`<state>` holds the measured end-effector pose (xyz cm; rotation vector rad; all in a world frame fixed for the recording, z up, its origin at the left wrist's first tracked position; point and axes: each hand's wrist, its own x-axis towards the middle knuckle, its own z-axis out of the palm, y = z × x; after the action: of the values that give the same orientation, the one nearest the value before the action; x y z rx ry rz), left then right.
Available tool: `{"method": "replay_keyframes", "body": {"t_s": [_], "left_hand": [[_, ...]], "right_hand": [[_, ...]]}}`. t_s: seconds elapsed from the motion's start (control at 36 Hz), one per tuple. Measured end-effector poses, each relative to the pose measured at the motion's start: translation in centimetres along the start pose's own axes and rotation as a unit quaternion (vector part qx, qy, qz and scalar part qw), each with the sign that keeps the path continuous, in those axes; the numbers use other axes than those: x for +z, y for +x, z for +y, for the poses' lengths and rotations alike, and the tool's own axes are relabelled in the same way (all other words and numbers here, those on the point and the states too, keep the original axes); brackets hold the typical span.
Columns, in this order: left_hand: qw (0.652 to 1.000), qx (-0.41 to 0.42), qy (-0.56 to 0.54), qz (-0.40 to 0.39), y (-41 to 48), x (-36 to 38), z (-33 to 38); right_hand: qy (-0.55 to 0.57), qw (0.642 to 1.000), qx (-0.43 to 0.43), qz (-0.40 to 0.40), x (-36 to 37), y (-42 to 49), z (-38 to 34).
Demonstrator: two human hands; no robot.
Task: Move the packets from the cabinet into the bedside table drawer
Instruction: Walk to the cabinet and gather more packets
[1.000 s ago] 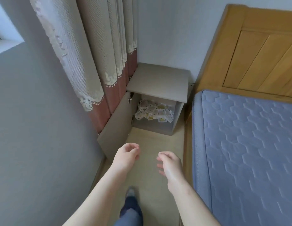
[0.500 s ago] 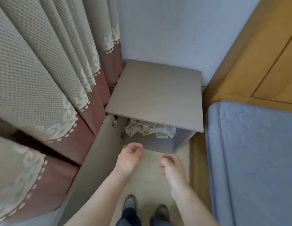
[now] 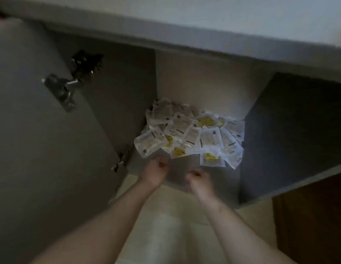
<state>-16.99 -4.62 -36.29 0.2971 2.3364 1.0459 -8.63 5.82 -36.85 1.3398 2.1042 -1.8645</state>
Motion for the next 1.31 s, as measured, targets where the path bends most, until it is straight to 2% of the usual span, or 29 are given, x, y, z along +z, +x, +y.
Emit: {"method": "replay_keyframes", "body": {"t_s": [0.06,0.17,0.36,0.44,0.56,0.61,0.67,0.75,0.86,0.94,1.06,1.17,1.31], "left_hand": [[0.999,0.038,0.016,0.029,2.8,1.2,-1.7],[0.993,0.051,0.083,0.069,6.7,3.1,-4.3],[0.982,0.061,0.137,0.118,8.4,3.5,-6.9],[0.967,0.082,0.199,0.139,10.0,2.7,-7.0],[0.947,0.087,0.287,0.115,12.4,0.8,-7.1],[0.951,0.057,0.294,0.074,13.4,0.5,-7.5],[0.953,0.023,0.3,0.038,14.1,0.6,-8.1],[0.936,0.023,0.35,0.03,14.2,0.9,-8.2],[0.91,0.013,0.414,0.028,14.5,0.8,-7.0],[0.902,0.017,0.432,0.011,14.2,1.2,-6.7],[0.903,0.051,0.426,0.007,13.7,1.5,-7.7],[0.919,0.081,0.385,0.019,13.2,1.9,-8.9],[0.929,0.111,0.351,0.018,11.4,2.8,-10.1]], "right_hand": [[-0.012,1.0,-0.026,0.003,0.1,3.1,1.5],[-0.013,0.996,-0.08,0.026,0.7,8.1,4.1],[-0.07,0.993,-0.094,0.034,0.9,9.6,5.6],[-0.119,0.985,-0.111,0.048,0.6,10.7,4.6],[-0.233,0.953,-0.154,0.115,-0.2,12.4,3.1],[-0.292,0.935,-0.162,0.123,-0.8,12.9,2.3],[-0.348,0.919,-0.152,0.103,-1.3,13.4,1.8],[-0.416,0.896,-0.131,0.08,-2.1,14.9,0.9],[-0.457,0.878,-0.123,0.075,-1.9,18.0,-1.2],[-0.473,0.874,-0.112,0.024,-0.9,19.5,-2.1],[-0.523,0.843,-0.119,-0.05,1.2,19.8,-0.8],[-0.552,0.813,-0.175,-0.061,3.1,17.7,1.5],[-0.528,0.823,-0.204,-0.048,3.3,14.6,5.3]]}}
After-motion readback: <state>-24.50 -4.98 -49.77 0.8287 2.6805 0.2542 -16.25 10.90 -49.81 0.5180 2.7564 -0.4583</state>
